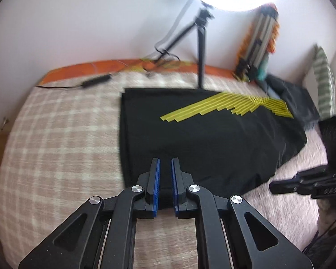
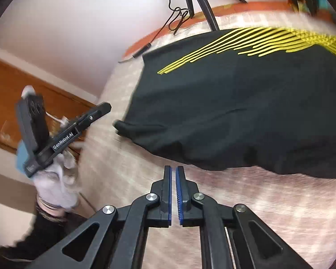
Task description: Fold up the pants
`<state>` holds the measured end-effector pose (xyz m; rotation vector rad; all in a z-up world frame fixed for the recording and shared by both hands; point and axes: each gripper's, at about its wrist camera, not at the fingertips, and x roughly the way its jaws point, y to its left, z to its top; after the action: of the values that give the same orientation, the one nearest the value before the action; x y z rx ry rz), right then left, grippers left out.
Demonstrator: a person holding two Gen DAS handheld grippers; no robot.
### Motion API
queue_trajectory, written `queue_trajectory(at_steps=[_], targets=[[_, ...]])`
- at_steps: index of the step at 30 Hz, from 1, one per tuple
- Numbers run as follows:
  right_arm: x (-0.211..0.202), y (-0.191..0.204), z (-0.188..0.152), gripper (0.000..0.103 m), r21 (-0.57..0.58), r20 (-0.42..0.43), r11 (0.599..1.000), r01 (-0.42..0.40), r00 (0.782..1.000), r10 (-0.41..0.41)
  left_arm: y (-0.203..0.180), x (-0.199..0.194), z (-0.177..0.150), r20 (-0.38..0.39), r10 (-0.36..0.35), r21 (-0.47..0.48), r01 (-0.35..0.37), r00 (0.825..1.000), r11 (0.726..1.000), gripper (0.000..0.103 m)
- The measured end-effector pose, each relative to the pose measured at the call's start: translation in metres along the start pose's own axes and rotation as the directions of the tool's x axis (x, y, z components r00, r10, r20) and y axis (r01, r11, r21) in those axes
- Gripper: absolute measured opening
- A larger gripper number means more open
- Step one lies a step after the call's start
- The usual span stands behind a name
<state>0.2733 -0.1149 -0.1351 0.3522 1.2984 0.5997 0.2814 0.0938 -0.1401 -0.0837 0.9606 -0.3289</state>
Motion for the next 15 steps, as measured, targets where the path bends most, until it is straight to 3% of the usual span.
queue_trajectory(at_steps=[2,3,4,5,8,11,13,15], targets=[[-0.006,0.001,-0.001,0.024,-0.013,0.034,1.000,0.021,0.999,-0.021,-0.003,0.012,-0.005,-0.042,0.002,0.010,-0.001,0.999,1.000,0.008],[-0.011,0.002,-0.002,0.052,-0.018,0.056,0.997,0.080,0.995,-0.079,-0.003,0.018,-0.006,-0.058,0.018,0.018,-0.017,0.998,1.000,0.008],[-0.014,0.001,-0.003,0.067,-0.020,0.077,0.991,0.131,0.989,-0.129,-0.003,0.022,-0.008,-0.071,0.034,0.024,-0.032,0.997,0.999,0.008],[-0.016,0.000,-0.005,0.067,-0.021,0.093,0.989,0.147,0.985,-0.145,-0.001,0.026,-0.010,-0.086,0.048,0.025,-0.046,0.995,0.999,0.008],[-0.011,-0.009,-0.009,0.063,-0.012,0.081,0.991,0.136,0.988,-0.134,0.009,0.033,-0.012,-0.115,0.075,-0.002,-0.075,0.991,0.997,0.008],[0.002,-0.021,-0.006,0.044,0.014,0.072,0.992,0.125,0.989,-0.126,0.019,0.018,-0.005,-0.071,0.067,-0.057,-0.071,0.995,0.996,0.008],[0.011,-0.029,-0.002,0.022,0.068,0.080,0.996,0.053,0.995,-0.058,0.031,0.002,0.000,-0.021,0.071,-0.110,-0.073,0.997,0.991,0.019],[0.010,-0.035,0.001,0.005,0.112,0.086,0.994,0.000,0.996,-0.009,0.050,-0.012,0.001,0.014,0.057,-0.199,-0.053,0.998,0.979,0.049]])
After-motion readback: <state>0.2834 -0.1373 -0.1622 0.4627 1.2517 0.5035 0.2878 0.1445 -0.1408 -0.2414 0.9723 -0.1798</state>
